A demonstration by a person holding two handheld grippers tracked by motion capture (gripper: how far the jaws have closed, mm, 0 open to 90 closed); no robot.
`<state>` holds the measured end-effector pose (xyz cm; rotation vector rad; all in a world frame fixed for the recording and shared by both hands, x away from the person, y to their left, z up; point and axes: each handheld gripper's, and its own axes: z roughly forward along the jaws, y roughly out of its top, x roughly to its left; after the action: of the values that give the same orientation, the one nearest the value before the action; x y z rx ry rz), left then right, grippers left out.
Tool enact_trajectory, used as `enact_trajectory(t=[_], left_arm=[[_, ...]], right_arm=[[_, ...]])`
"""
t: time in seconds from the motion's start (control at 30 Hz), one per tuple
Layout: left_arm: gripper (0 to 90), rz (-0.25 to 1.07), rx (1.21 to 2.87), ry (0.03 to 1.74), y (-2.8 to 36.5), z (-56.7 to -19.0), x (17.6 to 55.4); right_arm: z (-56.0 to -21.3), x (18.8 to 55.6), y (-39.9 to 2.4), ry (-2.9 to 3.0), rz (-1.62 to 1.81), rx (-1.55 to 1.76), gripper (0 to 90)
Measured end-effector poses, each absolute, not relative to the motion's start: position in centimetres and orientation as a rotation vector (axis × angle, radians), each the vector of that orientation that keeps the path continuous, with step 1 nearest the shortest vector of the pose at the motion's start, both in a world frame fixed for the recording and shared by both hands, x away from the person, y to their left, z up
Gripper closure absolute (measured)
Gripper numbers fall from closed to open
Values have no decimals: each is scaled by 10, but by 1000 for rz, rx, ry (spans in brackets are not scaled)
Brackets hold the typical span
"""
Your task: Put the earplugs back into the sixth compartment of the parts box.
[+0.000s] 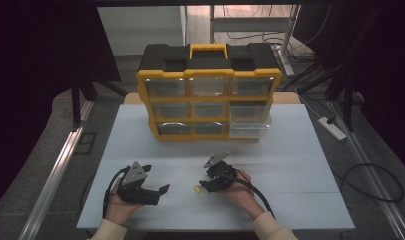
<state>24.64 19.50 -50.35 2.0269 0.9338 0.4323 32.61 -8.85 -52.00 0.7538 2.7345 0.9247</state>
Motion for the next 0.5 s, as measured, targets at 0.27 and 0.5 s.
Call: enact_trajectory(t=[0.27, 0.5], left_arm=[[66, 440, 2039, 932, 194, -504, 246], [67, 439, 2041, 931, 193, -504, 247]], right_arm=[[-520, 325, -89, 2773, 915, 736, 791], [-518, 324, -90, 2762, 928, 726, 800]])
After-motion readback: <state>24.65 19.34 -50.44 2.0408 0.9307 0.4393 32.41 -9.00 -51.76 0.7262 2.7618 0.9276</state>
